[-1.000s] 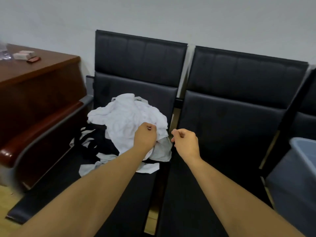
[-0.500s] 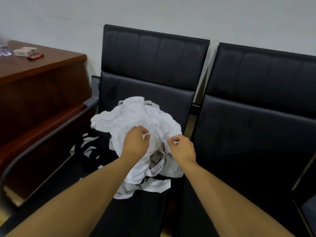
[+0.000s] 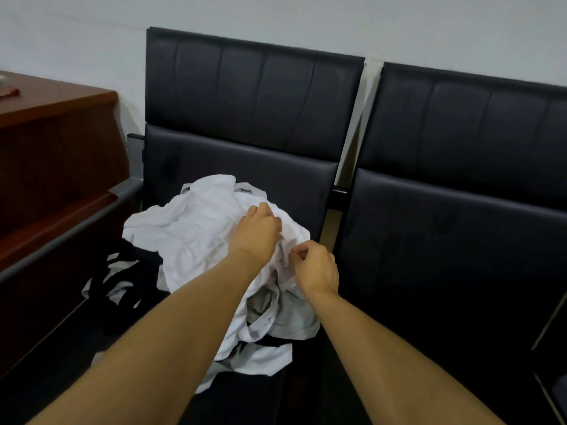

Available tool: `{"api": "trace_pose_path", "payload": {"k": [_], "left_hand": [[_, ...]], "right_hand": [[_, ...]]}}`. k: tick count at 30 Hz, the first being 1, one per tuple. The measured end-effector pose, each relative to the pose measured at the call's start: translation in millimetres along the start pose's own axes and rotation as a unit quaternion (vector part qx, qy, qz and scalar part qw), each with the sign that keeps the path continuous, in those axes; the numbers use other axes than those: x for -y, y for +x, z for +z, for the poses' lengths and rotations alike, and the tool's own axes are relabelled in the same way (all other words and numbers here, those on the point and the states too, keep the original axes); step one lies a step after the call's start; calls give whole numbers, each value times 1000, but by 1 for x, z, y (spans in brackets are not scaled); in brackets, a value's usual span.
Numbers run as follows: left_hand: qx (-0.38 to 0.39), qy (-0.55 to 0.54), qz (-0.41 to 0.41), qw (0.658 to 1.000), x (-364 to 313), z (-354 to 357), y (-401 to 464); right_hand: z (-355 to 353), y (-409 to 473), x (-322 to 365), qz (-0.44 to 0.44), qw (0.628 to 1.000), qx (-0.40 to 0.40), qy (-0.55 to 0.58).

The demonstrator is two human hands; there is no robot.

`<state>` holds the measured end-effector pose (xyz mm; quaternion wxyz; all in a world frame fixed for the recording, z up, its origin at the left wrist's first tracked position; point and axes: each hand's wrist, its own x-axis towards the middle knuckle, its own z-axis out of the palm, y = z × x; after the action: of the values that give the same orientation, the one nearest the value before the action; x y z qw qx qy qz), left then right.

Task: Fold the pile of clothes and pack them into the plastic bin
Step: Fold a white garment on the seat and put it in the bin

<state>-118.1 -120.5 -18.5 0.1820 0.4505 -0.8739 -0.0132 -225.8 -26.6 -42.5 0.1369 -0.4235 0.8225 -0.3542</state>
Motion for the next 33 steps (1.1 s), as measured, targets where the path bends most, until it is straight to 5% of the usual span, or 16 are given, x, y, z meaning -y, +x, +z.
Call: {"api": "trace_pose_path", "payload": {"k": [5,13,26,33], "left_hand": [[-34,-154,-8,987,-16,-31,-6],[33,-351,11,936,-52,-138,-27],[28,-514,52,856,-160,-312,-79],[-47,-565,55,822,-206,-368,-99]], "right_hand": [[-19,-10,6,-9,999,-5,47],[-114,-39,50,-88,987,-30,128],[-273,-121,97,-128,988,11,80],[-312,-171,55,-33,999,22,38]]}}
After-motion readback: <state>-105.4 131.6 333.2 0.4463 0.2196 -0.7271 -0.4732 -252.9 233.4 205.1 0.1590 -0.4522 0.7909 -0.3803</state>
